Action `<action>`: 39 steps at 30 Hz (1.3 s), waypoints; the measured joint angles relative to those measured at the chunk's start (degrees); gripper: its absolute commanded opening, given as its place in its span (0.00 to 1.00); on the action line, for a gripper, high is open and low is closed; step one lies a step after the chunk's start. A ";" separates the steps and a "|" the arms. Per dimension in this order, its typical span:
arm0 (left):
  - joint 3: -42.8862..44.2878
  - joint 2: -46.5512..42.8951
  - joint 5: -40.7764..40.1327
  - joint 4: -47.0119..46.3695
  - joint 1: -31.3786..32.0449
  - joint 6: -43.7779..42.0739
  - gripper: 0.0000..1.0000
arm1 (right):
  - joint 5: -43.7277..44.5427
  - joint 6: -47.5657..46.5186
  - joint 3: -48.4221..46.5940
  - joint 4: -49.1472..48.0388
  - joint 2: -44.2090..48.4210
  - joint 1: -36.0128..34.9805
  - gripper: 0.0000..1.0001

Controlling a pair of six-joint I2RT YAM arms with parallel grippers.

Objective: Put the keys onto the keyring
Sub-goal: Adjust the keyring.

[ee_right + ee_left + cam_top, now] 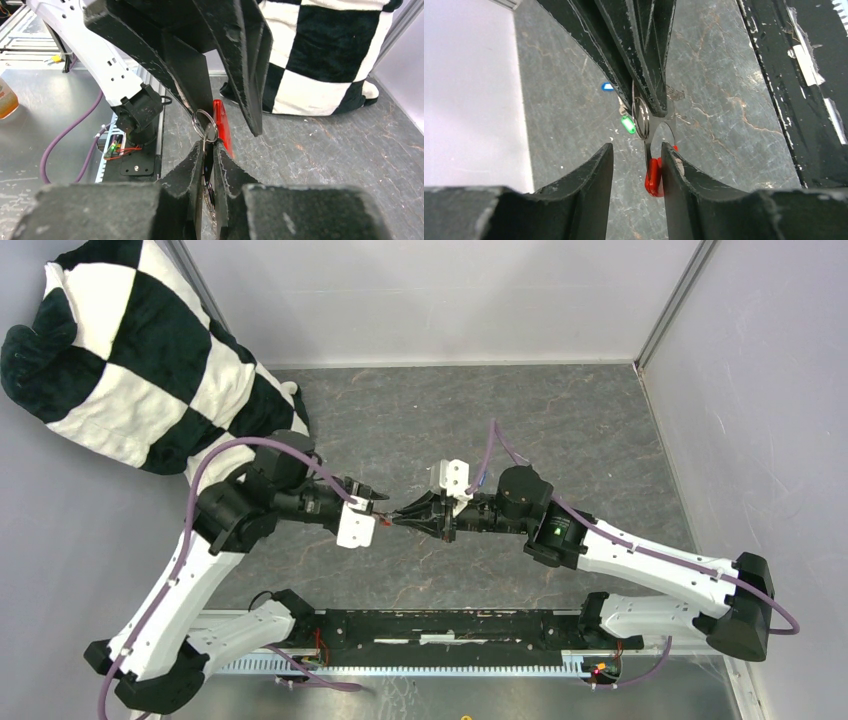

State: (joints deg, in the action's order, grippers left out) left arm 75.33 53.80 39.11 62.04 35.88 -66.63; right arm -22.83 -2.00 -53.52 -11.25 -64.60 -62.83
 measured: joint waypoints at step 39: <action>3.80 1.46 3.93 4.57 0.00 -0.33 0.37 | -2.19 4.81 -1.05 4.81 -2.67 2.21 0.01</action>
State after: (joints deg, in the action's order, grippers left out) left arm 79.13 55.27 43.05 66.61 35.88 -66.96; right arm -25.02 2.81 -54.57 -6.44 -67.26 -60.62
